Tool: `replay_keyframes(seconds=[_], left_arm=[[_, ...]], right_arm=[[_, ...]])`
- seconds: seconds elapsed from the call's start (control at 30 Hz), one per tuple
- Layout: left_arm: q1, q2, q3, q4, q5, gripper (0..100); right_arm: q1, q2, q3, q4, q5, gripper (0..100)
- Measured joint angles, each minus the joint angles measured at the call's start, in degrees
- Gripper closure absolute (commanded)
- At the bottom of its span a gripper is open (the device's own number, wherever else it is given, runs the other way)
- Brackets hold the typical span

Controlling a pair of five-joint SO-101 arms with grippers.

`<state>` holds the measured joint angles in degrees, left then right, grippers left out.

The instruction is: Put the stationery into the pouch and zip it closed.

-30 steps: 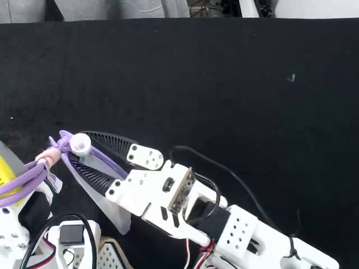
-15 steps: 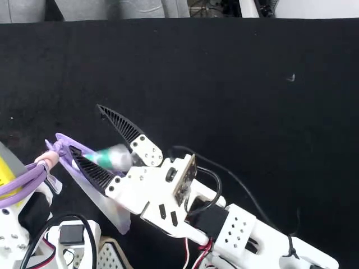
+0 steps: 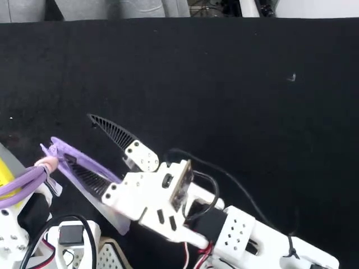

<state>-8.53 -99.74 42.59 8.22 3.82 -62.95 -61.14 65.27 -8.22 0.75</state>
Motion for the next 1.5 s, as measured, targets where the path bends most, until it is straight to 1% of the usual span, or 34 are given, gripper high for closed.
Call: replay_keyframes(seconds=[0.1, 0.23, 0.43, 0.57, 0.7, 0.83, 0.93, 1.1, 1.33, 1.43, 1.5], left_arm=[[0.0, 0.0, 0.0, 0.0, 0.0, 97], [0.09, 0.0, 0.0, 0.0, 0.0, 97], [0.18, 0.0, 0.0, 0.0, 0.62, 97], [0.18, 0.0, -1.05, 0.0, 4.75, 97], [0.18, 0.18, -3.87, 0.0, 8.0, 97], [0.18, 5.27, -9.32, 0.0, 12.66, 97], [0.18, 12.92, -15.74, 2.37, 14.68, 97], [0.26, 29.36, -33.23, 11.78, 18.99, 97], [0.44, 51.87, -60.92, 23.82, 19.87, 97], [0.79, 59.6, -69.19, 27.78, 19.87, 97], [3.43, 64.26, -72.88, 29.8, 19.87, 97]], right_arm=[[2.55, -0.97, -1.23, 2.9, 2.46, 75.4], [7.38, -5.54, -4.84, 9.85, 4.04, 75.4], [18.37, -10.46, -12.84, 18.73, 4.4, 75.4], [25.05, -10.73, -19.16, 22.77, 4.4, 75.4], [30.15, -10.73, -25.05, 26.55, 4.4, 75.4], [35.69, -10.81, -29.1, 28.84, 4.4, 75.4], [39.38, -11.08, -30.86, 29.19, 4.4, 75.4], [43.96, -11.52, -31.38, 29.19, 4.4, 75.4], [48.18, -11.52, -33.76, 29.19, 4.4, 75.4], [50.29, -11.52, -34.29, 29.19, 4.4, 75.4], [51.08, -11.52, -34.29, 29.19, 4.4, 75.4]])
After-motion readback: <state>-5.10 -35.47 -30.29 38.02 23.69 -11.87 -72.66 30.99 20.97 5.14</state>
